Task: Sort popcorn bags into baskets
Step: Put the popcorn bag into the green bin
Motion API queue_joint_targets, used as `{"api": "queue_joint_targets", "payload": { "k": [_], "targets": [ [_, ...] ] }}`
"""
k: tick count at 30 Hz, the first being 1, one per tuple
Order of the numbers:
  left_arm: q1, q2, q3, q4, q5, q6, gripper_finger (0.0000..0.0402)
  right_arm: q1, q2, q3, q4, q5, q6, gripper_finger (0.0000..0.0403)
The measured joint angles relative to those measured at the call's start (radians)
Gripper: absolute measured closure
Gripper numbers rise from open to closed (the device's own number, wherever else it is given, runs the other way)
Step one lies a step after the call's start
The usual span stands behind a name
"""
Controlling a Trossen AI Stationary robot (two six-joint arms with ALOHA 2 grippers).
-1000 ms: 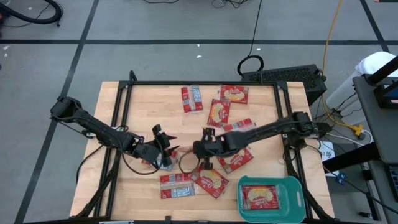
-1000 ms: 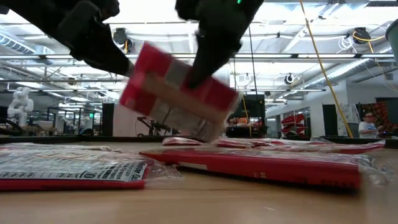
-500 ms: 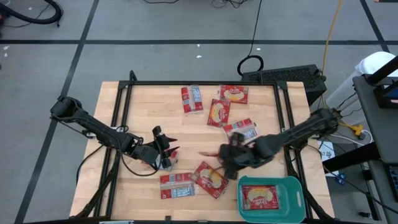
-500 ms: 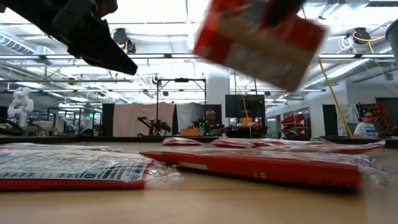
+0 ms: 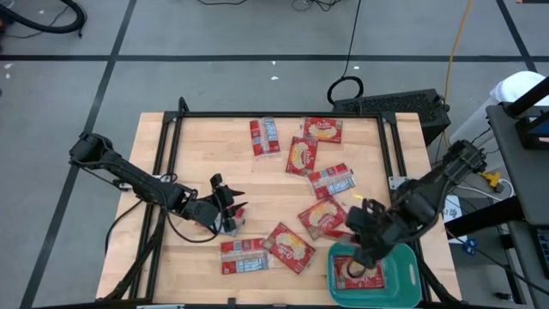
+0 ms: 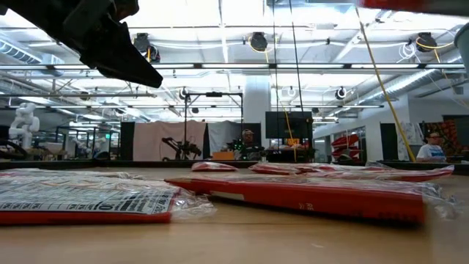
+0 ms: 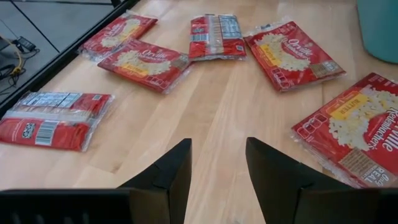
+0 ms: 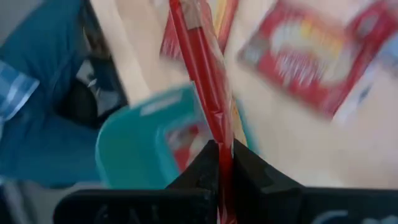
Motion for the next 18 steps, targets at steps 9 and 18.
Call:
{"api": "queue_joint_targets", "payload": {
  "k": [9,18],
  "targets": [
    [0.003,0.0,0.0,0.0,0.0,-0.004,0.0247,0.133,0.01,0.0,-0.051,-0.048,0.223,0.0395],
    [0.002,0.0,0.0,0.0,0.007,-0.019,0.0247,0.195,0.119,-0.011,-0.066,-0.034,0.227,0.0394]
  ]
}}
